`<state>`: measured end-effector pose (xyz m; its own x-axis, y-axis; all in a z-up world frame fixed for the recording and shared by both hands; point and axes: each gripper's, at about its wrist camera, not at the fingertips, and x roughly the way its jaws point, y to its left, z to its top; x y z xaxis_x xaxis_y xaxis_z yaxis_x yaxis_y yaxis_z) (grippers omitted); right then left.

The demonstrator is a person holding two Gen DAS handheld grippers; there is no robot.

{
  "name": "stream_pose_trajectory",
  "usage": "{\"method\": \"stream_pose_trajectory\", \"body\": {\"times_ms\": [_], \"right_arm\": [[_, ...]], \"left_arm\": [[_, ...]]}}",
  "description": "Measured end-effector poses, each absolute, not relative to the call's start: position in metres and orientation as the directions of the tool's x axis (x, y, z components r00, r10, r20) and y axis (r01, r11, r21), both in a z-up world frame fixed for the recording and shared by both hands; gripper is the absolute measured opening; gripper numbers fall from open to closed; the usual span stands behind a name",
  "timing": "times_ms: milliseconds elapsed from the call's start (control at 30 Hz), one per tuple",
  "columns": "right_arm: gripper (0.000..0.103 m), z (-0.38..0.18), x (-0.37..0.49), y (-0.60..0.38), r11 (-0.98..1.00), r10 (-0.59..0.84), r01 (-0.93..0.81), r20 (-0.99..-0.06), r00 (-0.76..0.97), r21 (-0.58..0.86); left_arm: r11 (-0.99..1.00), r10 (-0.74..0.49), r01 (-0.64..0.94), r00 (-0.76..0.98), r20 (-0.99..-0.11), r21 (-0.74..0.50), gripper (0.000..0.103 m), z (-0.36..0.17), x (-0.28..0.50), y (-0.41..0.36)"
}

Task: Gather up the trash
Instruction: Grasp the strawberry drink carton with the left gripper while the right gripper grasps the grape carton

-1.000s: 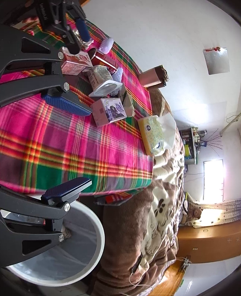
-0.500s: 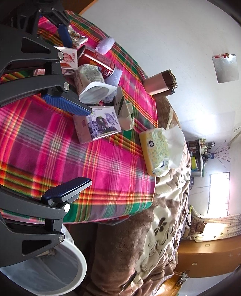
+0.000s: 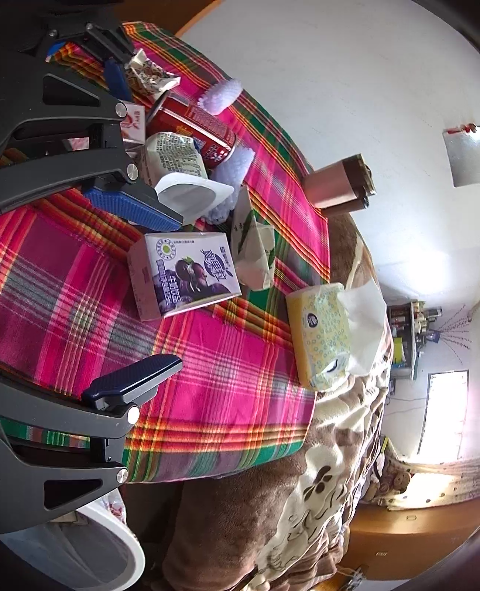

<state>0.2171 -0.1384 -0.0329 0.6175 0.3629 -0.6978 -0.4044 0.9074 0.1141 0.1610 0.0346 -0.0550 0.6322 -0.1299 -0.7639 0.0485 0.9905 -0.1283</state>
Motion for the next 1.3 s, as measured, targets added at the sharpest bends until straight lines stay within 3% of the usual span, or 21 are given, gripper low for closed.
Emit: {"method": "stream_pose_trajectory", "body": {"times_ms": [633, 900, 933, 1000, 1300], "right_arm": [[0.071, -0.053, 0.238, -0.110, 0.911, 0.292, -0.412, -0.760, 0.581, 0.035], [0.070, -0.054, 0.239, -0.113, 0.914, 0.304, -0.401, -0.764, 0.570, 0.064], [0.066, -0.054, 0.239, -0.114, 0.914, 0.305, -0.399, -0.762, 0.571, 0.067], [0.061, -0.054, 0.239, -0.114, 0.916, 0.303, -0.395, -0.760, 0.575, 0.067], [0.060, -0.051, 0.231, -0.116, 0.923, 0.286, -0.382, -0.745, 0.603, 0.045]], "left_arm": [[0.989, -0.072, -0.057, 0.616, -0.784, -0.136, 0.081, -0.064, 0.161, 0.073], [0.990, -0.073, -0.048, 0.621, -0.780, -0.131, 0.061, -0.063, 0.164, 0.070], [0.991, -0.075, -0.044, 0.622, -0.779, -0.130, 0.057, -0.062, 0.164, 0.069], [0.991, -0.072, -0.042, 0.622, -0.780, -0.125, 0.057, -0.062, 0.164, 0.068], [0.991, -0.075, -0.041, 0.635, -0.769, -0.130, 0.057, -0.059, 0.159, 0.067]]}}
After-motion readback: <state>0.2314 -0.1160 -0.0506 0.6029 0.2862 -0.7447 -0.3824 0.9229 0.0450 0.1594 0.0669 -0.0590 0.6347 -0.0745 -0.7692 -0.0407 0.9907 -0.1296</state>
